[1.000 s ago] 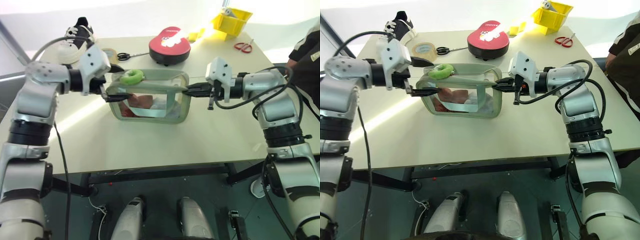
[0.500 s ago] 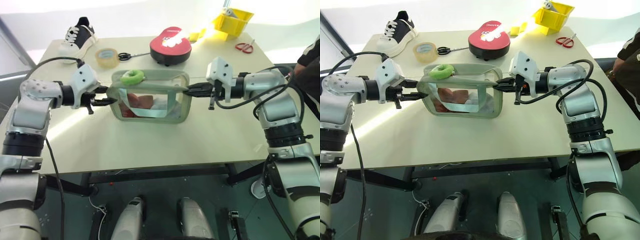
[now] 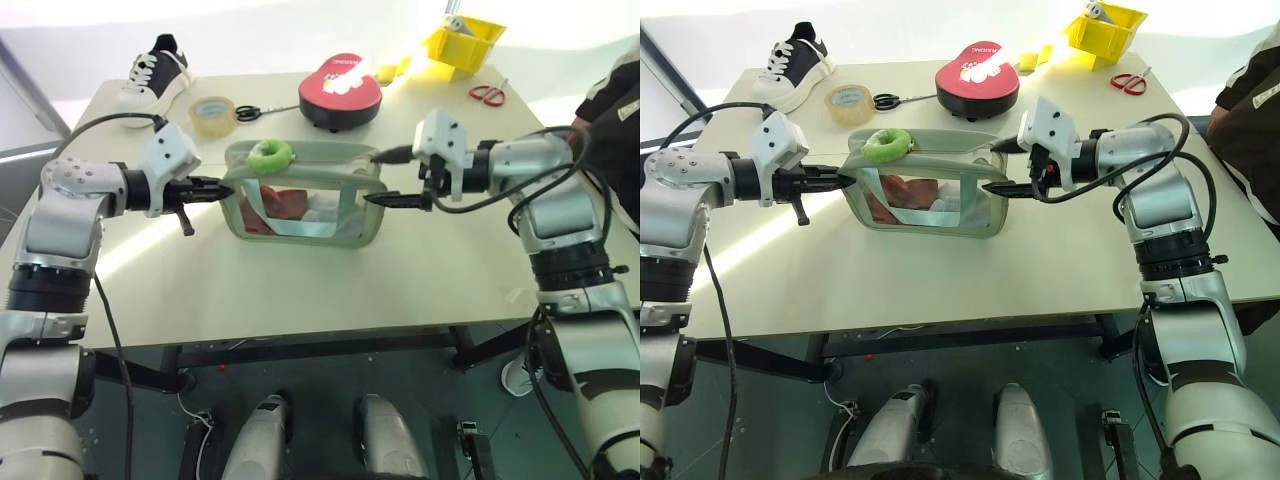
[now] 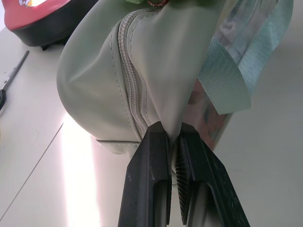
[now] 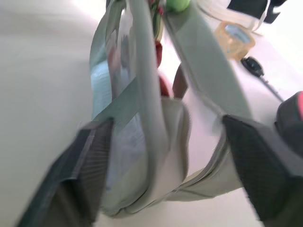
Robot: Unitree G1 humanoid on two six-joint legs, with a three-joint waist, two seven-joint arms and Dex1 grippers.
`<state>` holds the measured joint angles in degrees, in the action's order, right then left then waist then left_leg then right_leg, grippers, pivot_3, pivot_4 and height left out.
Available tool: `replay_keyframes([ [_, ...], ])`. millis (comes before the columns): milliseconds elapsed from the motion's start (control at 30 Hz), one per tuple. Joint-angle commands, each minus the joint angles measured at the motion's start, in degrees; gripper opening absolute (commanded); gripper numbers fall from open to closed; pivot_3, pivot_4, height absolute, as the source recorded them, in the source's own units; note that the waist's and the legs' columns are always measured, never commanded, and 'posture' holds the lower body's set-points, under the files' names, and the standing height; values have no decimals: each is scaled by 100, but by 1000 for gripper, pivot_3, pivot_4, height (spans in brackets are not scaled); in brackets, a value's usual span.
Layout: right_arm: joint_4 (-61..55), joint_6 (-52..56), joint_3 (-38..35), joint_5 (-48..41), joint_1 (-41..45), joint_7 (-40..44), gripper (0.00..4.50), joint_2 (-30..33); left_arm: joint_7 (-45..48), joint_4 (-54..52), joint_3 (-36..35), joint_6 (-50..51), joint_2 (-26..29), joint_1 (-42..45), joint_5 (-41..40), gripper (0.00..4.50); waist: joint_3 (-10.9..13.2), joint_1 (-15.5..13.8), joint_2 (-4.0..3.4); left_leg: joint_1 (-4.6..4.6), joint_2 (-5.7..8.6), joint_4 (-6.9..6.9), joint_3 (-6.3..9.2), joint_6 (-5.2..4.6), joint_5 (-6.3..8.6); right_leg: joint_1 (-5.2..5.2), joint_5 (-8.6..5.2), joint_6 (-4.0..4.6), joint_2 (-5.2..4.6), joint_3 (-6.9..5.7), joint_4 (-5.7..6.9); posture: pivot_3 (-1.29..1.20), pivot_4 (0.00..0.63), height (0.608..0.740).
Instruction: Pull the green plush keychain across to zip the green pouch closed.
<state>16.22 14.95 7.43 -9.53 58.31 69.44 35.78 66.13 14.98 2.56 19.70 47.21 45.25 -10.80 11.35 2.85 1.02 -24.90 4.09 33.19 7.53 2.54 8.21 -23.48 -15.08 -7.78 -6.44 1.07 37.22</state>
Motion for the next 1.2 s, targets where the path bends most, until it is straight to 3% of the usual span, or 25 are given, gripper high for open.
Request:
replay_keyframes([
  [33, -296, 159, -135, -285, 524, -214, 4169, -390, 15, -319, -270, 59, 75, 54, -219, 0, 0, 19, 0, 0, -1, -1, 0, 0, 0, 0, 0, 0, 1, 0, 0, 0, 150, 740],
  [300, -55, -389, 570, 29, 700, -684, 4169, -1888, -7, -555, -254, 296, 30, 12, -351, 0, -1, 45, 1, 0, 0, -2, 6, 1, -1, -2, 0, 0, 3, -1, 6, 0, 150, 740],
  [467, 1016, -1040, 745, 452, 975, -887, 4169, -2172, -44, -612, -243, 339, 14, -31, -354, 0, -1, 20, 1, 0, 2, -1, 10, 8, -5, 0, 0, 0, 5, -2, 7, 0, 150, 740],
  [567, 1386, -1347, 699, 562, 1121, -949, 3334, -2119, -65, -722, -308, 398, 60, -134, -389, 0, -1, 38, 1, 0, 2, -3, 11, 9, -6, -2, 1, 1, 6, -2, 7, 0, 150, 740],
  [767, 1272, -1344, 513, 464, 1145, -826, 234, -1961, -112, -911, -407, 506, 85, -316, -403, 0, -1, 96, 1, 0, -1, -8, 14, 10, -6, -5, 0, 1, 10, -1, 10, 0, 150, 740],
  [967, 1196, -1188, 181, 515, 1165, -888, 108, -1285, -133, -969, -383, 546, 102, -325, -427, 0, -1, 76, 1, 0, 0, -7, 16, 10, -6, -4, 0, 1, 11, -2, 11, 0, 150, 740],
  [1200, 1321, -1467, -153, 979, 601, -1241, 108, 290, -102, -1073, -381, 606, 157, -425, -467, 0, -1, -14, 1, 0, 0, -8, 13, 10, -5, -1, 0, 1, 9, -1, 2, 0, 150, 740],
])
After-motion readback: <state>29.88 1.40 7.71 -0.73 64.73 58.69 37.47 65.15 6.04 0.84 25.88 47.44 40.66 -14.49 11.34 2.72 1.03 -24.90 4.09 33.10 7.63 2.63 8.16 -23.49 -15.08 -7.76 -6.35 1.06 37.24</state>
